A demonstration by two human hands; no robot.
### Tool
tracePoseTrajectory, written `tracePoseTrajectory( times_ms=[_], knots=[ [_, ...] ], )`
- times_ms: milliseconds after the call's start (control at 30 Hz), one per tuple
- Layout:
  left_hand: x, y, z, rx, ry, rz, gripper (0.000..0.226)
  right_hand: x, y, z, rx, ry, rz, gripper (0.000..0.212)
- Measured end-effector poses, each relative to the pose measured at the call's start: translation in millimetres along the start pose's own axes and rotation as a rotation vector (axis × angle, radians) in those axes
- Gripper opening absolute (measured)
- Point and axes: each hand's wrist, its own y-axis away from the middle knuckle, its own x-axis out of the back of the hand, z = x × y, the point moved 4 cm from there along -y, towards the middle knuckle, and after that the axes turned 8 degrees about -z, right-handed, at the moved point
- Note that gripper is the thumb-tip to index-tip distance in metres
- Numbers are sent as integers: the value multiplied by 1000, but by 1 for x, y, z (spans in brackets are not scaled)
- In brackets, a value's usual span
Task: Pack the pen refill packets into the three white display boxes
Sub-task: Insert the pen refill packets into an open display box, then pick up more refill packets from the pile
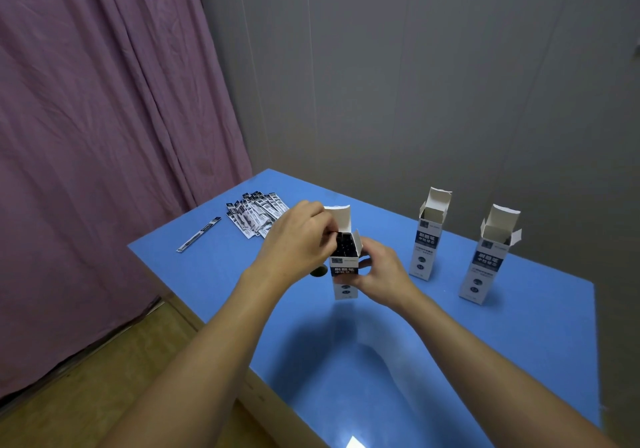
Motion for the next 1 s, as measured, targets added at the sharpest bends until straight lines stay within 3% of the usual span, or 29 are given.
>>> tracePoseTrajectory(
  times_ms=[167,333,500,733,867,1000],
  knots=[
    [-7,-3,1,-149,-72,-24,10,-1,-1,2,-13,17,-7,44],
    [-20,-7,-4,-133,-176,-83,9,-7,0,7,-40,65,-29,43],
    [-21,-7,-14,-31,132,-21,8,-7,-3,12,-60,11,-9,42],
    [-36,-14,-20,-55,67,-62,10,-8,-7,19,-119,29,-25,41],
    [-40,-14,-29,-13,225,-46,26,-9,-10,25,-147,23,-31,42],
    [-41,-4,-50,90,367,134,22,2,-18,41,-251,8,17,44]
  ],
)
